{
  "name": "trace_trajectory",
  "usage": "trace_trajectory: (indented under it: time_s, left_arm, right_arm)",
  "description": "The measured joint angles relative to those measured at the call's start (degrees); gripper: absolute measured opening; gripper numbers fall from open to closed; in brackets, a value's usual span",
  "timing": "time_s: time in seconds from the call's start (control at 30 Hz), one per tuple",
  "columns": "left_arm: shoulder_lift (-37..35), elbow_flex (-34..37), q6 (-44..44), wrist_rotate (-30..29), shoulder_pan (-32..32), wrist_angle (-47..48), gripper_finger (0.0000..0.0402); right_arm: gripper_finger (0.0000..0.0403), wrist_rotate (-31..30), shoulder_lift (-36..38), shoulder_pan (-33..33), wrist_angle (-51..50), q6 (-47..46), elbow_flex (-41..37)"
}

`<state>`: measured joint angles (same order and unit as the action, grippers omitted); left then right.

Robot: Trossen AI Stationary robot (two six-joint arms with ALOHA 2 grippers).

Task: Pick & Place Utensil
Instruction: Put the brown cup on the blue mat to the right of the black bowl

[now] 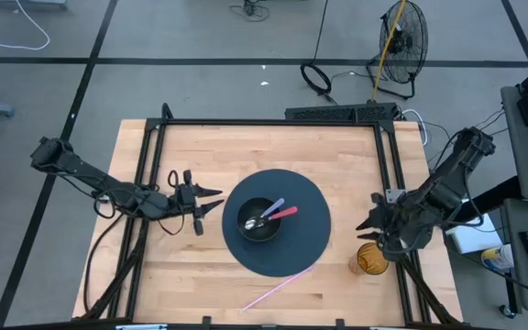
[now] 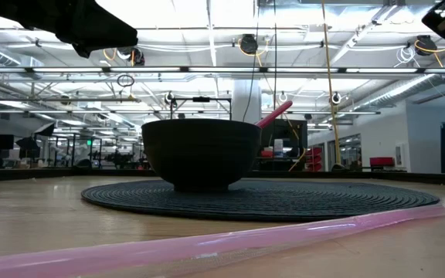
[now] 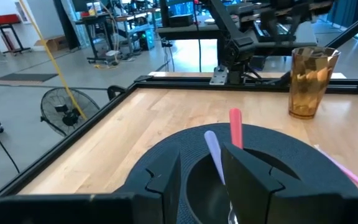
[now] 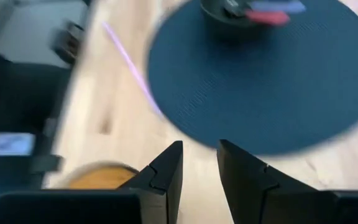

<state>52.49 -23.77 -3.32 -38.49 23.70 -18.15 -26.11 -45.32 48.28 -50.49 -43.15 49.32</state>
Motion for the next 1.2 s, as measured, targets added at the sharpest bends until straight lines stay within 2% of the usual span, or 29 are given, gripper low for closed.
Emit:
trace_trajectory:
  time_s: [0.13,0.4,0.57,0.73,0.83,1.03,1.2]
  left_arm:
    - [0.0,0.0,0.0,0.0,0.0,0.0,0.0122]
    - [0.0,0.0,0.4,0.0,0.0,0.4,0.0122]
    - [0.0,0.0,0.4,-0.2,-0.2,0.4,0.0122]
    - [0.0,0.0,-0.5,0.0,-1.0,0.4,0.0122]
    - [0.0,0.0,-1.3,0.5,-0.9,0.4,0.0122]
    - [0.0,0.0,-1.8,0.7,-0.9,0.3,0.0122]
    - [0.0,0.0,-2.0,3.2,-0.9,0.3,0.0122]
  right_arm:
    - [0.0096,-2.7,0.6,2.2,-7.1,-6.2,0.0]
    - [0.0096,-12.5,3.1,11.9,-3.4,-7.0,0.0]
    - [0.0096,-19.2,4.4,15.3,-0.9,-1.5,0.0]
    - [0.0096,-21.7,3.9,12.0,4.7,8.5,-0.1]
    - [0.0096,-17.1,2.4,7.7,11.6,16.6,-0.7]
    - [0.0095,-2.2,-0.5,-3.3,26.1,33.2,-2.0]
    - [0.0095,11.4,-3.4,-14.1,28.4,36.1,-2.1]
